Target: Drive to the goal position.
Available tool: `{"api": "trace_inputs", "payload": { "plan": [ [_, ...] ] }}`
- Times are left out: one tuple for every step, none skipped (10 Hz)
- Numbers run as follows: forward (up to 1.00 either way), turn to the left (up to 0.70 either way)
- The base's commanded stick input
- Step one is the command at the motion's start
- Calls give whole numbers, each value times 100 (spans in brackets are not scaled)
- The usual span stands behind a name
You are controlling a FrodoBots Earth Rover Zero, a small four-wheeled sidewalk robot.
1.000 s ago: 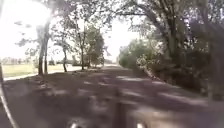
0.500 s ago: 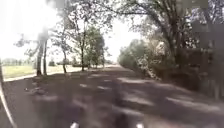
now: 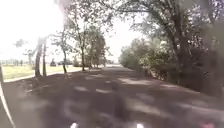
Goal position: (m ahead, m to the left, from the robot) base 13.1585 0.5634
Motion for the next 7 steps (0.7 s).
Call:
{"api": "trace_inputs", "payload": {
  "plan": [
    [70, 0],
    [70, 0],
    [70, 0],
    [70, 0],
    [70, 0],
    [70, 0],
    [70, 0]
  ]
}}
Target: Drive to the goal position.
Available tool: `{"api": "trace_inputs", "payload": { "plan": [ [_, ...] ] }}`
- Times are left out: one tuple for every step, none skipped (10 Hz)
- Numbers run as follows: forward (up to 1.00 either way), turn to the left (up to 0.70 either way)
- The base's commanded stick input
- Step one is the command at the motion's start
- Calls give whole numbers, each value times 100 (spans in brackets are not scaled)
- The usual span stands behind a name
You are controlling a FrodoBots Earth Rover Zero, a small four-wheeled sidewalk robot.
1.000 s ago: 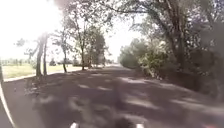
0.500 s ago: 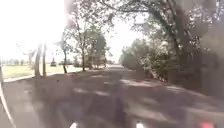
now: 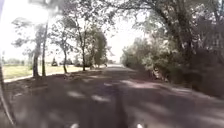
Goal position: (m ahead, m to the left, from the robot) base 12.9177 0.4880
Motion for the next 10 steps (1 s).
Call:
{"api": "trace_inputs", "payload": {
  "plan": [
    [70, 0],
    [70, 0],
    [70, 0],
    [70, 0],
    [70, -8],
    [70, -23],
    [70, -35],
    [70, -35],
    [70, -35],
    [70, -26]
  ]
}}
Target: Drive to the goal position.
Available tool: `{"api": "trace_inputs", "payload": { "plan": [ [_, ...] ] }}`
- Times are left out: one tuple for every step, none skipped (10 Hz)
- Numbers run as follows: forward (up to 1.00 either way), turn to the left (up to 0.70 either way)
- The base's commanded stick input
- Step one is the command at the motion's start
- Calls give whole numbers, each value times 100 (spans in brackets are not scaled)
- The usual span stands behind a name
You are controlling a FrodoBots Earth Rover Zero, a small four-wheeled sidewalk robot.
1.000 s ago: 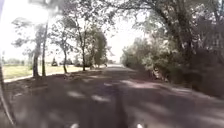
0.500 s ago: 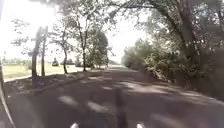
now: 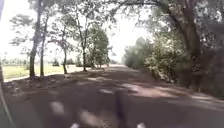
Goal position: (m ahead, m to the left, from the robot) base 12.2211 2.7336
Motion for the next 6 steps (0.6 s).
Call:
{"api": "trace_inputs", "payload": {
  "plan": [
    [70, -10],
    [70, 0],
    [70, 0],
    [70, 0],
    [70, 0],
    [70, 0]
  ]
}}
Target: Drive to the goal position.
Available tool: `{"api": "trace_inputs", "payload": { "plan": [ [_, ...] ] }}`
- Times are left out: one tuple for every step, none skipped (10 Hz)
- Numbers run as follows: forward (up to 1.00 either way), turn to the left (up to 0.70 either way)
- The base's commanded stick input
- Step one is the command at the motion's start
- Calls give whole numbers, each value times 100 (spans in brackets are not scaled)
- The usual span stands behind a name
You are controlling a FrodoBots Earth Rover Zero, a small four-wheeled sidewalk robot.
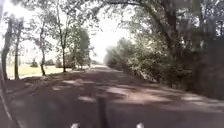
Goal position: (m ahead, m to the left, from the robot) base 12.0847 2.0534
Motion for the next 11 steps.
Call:
{"api": "trace_inputs", "payload": {
  "plan": [
    [70, 29],
    [70, 35],
    [70, 35],
    [70, 35],
    [70, 35],
    [70, 35],
    [70, 35],
    [70, 35],
    [70, 35],
    [70, 4],
    [70, 0]
  ]
}}
